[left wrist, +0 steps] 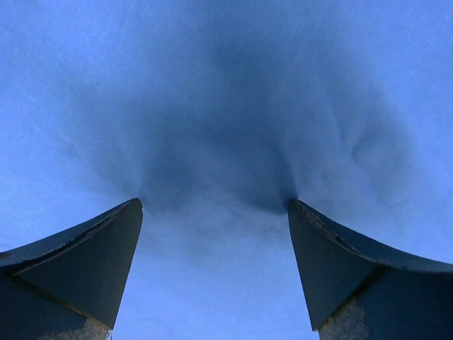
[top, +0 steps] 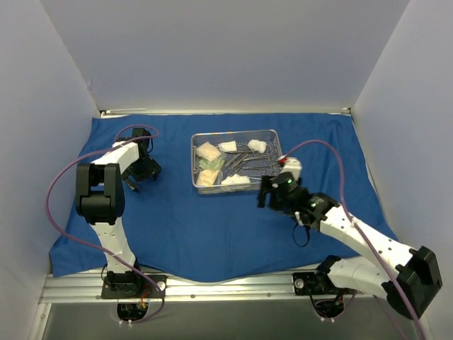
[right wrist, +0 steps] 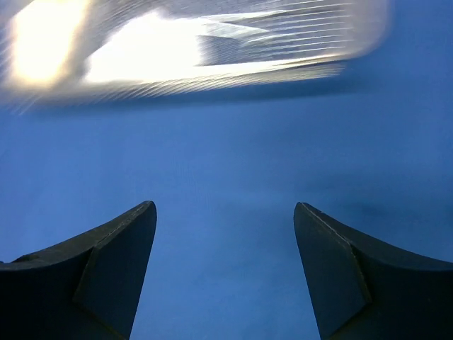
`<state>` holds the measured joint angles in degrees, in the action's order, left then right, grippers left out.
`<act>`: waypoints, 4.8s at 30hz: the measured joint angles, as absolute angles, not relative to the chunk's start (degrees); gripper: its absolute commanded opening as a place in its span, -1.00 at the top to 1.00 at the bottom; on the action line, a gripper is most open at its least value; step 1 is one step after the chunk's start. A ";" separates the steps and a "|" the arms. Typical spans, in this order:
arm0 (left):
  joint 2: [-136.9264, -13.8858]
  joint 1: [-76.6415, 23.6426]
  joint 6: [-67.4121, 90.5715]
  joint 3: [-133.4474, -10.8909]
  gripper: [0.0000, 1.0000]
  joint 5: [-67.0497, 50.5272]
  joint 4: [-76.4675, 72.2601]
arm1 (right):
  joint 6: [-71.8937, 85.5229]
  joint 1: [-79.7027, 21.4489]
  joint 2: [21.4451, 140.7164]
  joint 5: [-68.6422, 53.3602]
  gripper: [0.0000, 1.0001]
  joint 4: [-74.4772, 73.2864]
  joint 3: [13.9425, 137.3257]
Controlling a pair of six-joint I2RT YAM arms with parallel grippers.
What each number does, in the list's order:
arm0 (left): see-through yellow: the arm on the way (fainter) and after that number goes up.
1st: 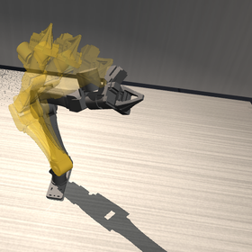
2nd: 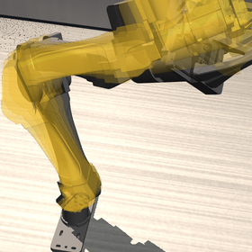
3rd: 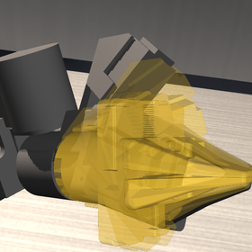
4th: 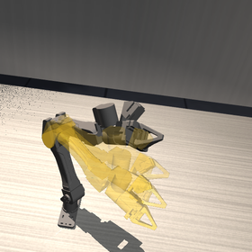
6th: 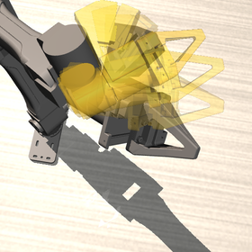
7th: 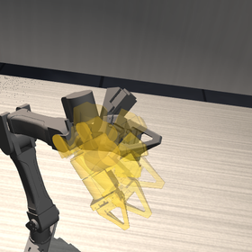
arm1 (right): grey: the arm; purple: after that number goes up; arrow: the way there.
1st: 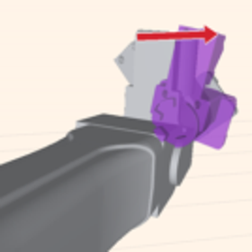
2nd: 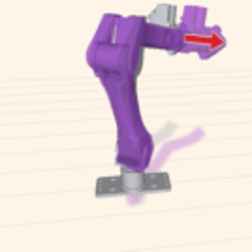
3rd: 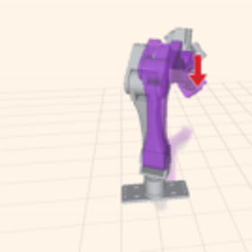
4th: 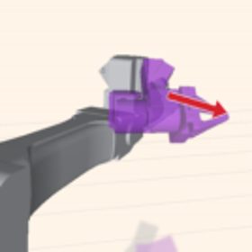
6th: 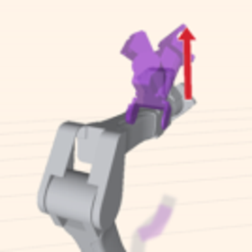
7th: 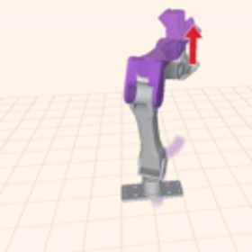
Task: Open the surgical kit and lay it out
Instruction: Smooth out the surgical kit at the center of the board.
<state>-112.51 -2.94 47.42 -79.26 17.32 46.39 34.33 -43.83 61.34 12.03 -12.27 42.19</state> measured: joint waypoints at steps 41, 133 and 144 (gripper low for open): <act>-130.89 1.43 41.28 -107.48 -0.87 10.20 55.02 | 23.83 13.82 111.79 12.71 -0.04 -0.82 68.77; -106.91 -1.89 41.21 -92.38 -0.88 6.81 50.87 | 67.79 43.92 94.37 42.41 -0.76 -40.75 48.05; -105.32 -1.96 41.32 -93.80 -0.87 7.14 52.01 | 52.53 68.69 77.93 30.28 -0.81 -33.01 42.41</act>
<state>-105.32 -1.96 41.32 -93.80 7.14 52.01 52.53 68.69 77.93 30.28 -33.01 42.41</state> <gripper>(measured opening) 0.938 0.900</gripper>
